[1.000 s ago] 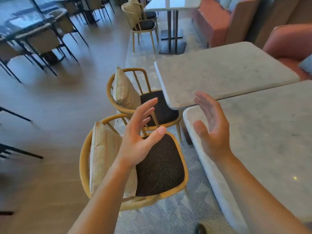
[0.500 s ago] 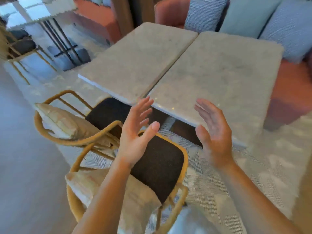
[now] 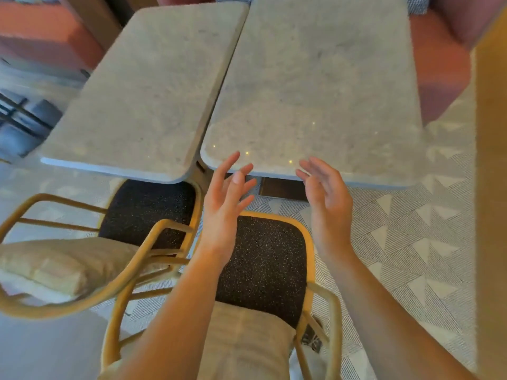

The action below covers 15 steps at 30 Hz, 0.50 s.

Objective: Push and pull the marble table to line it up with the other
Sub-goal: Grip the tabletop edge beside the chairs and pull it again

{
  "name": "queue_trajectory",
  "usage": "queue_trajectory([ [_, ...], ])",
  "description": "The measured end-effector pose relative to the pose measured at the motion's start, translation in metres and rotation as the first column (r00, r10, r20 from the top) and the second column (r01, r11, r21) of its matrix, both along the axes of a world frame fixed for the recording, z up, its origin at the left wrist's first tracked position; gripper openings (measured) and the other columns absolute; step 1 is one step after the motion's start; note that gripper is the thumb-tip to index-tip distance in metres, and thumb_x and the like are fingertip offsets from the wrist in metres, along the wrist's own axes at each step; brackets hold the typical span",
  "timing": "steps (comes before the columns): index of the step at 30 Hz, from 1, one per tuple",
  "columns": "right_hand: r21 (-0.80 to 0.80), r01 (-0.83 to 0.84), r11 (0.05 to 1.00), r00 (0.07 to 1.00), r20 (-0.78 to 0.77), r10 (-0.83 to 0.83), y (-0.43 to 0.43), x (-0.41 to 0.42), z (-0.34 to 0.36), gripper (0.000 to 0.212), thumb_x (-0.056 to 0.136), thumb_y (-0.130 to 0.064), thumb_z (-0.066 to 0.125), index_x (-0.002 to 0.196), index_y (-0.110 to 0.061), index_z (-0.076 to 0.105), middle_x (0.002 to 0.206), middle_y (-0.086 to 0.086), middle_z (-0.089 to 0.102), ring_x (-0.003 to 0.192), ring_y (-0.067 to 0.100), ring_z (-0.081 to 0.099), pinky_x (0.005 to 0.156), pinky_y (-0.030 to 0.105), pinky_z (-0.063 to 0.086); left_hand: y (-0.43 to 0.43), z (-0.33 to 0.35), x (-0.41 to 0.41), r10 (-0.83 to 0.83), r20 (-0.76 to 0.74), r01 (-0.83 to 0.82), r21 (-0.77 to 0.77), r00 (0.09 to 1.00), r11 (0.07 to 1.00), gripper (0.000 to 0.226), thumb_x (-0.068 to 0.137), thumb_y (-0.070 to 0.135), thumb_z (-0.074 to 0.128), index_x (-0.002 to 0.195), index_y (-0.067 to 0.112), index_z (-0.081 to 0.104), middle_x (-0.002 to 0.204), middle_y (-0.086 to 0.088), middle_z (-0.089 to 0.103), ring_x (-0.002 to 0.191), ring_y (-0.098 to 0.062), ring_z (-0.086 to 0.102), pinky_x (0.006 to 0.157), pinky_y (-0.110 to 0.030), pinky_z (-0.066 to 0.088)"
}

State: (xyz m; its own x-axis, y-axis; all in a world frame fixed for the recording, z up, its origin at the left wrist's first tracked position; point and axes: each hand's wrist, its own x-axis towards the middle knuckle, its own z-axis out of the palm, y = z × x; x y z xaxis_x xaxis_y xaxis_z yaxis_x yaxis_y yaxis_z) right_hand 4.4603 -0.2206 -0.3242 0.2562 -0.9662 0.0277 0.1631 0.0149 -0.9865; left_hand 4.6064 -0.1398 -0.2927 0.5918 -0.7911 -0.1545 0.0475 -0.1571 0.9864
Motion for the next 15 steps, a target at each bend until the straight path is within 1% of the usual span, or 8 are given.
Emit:
queue_trajectory([
  [2,0.063,0.057,0.996,0.998,-0.027,-0.055,-0.004,0.013,-0.026,0.055,0.09,-0.061,0.06,0.132,-0.025,0.063,0.133,-0.005,0.072,0.128,0.013,0.071,0.102,0.013,0.053,-0.012,-0.028,0.006,-0.031,-0.087,0.037,0.065,0.996,0.997,0.042,0.09,0.072,0.057,0.13,0.06,0.065,0.139,0.018,0.074,0.131,-0.012,0.072,0.107,-0.035,0.058],
  [4,0.147,0.119,0.982,0.991,-0.073,-0.109,-0.01,0.025,-0.058,0.052,0.09,-0.067,0.063,0.126,-0.03,0.066,0.126,-0.012,0.074,0.122,0.009,0.074,0.103,0.017,0.055,-0.025,-0.061,0.012,-0.032,-0.213,0.06,0.125,0.977,0.99,0.046,0.086,0.08,0.061,0.125,0.057,0.07,0.135,0.016,0.077,0.129,-0.012,0.073,0.111,-0.041,0.056],
  [7,0.373,0.266,0.889,0.962,-0.163,-0.22,-0.023,0.051,-0.115,0.056,0.094,-0.069,0.061,0.125,-0.024,0.07,0.118,-0.009,0.077,0.112,0.008,0.077,0.111,0.033,0.056,-0.046,-0.119,0.029,0.026,-0.427,0.079,0.227,0.904,0.971,0.071,0.072,0.089,0.069,0.124,0.04,0.071,0.132,0.009,0.078,0.131,-0.016,0.071,0.121,-0.05,0.05],
  [9,0.592,0.332,0.735,0.932,-0.087,-0.352,-0.04,0.063,-0.142,0.063,0.1,-0.06,0.06,0.14,-0.011,0.064,0.127,0.006,0.075,0.116,0.015,0.075,0.113,0.036,0.054,-0.059,-0.146,0.042,0.081,-0.549,0.08,0.263,0.832,0.961,0.08,0.066,0.078,0.067,0.13,0.031,0.067,0.143,-0.001,0.071,0.139,-0.02,0.064,0.12,-0.047,0.049],
  [11,0.7,0.331,0.633,0.861,0.051,-0.506,-0.069,0.068,-0.157,0.071,0.101,-0.056,0.063,0.153,-0.009,0.052,0.143,0.016,0.067,0.129,0.026,0.069,0.115,0.041,0.052,-0.079,-0.166,0.06,0.095,-0.653,0.06,0.211,0.751,0.976,0.085,0.071,0.069,0.069,0.144,0.026,0.058,0.15,-0.008,0.065,0.143,-0.026,0.06,0.111,-0.046,0.052],
  [12,0.711,0.321,0.626,0.818,0.124,-0.561,-0.085,0.071,-0.16,0.068,0.101,-0.055,0.065,0.153,-0.012,0.052,0.145,0.016,0.066,0.13,0.028,0.069,0.113,0.042,0.054,-0.088,-0.174,0.073,0.104,-0.687,0.015,0.166,0.72,0.986,0.08,0.075,0.065,0.071,0.142,0.025,0.058,0.147,-0.009,0.065,0.139,-0.027,0.062,0.107,-0.046,0.055],
  [14,0.706,0.321,0.632,0.728,0.242,-0.641,-0.113,0.077,-0.158,0.055,0.101,-0.049,0.07,0.146,-0.019,0.06,0.135,0.01,0.075,0.12,0.026,0.076,0.102,0.043,0.063,-0.11,-0.181,0.093,0.117,-0.742,-0.073,0.091,0.661,0.993,0.056,0.085,0.059,0.074,0.128,0.025,0.061,0.133,-0.008,0.07,0.125,-0.027,0.068,0.101,-0.047,0.059],
  [15,0.71,0.334,0.62,0.694,0.259,-0.672,-0.12,0.082,-0.157,0.049,0.1,-0.046,0.072,0.141,-0.021,0.064,0.129,0.006,0.078,0.114,0.024,0.078,0.097,0.043,0.066,-0.12,-0.184,0.101,0.136,-0.774,-0.12,0.078,0.618,0.99,0.051,0.092,0.054,0.075,0.131,0.023,0.062,0.132,-0.008,0.071,0.123,-0.028,0.07,0.099,-0.047,0.06],
])
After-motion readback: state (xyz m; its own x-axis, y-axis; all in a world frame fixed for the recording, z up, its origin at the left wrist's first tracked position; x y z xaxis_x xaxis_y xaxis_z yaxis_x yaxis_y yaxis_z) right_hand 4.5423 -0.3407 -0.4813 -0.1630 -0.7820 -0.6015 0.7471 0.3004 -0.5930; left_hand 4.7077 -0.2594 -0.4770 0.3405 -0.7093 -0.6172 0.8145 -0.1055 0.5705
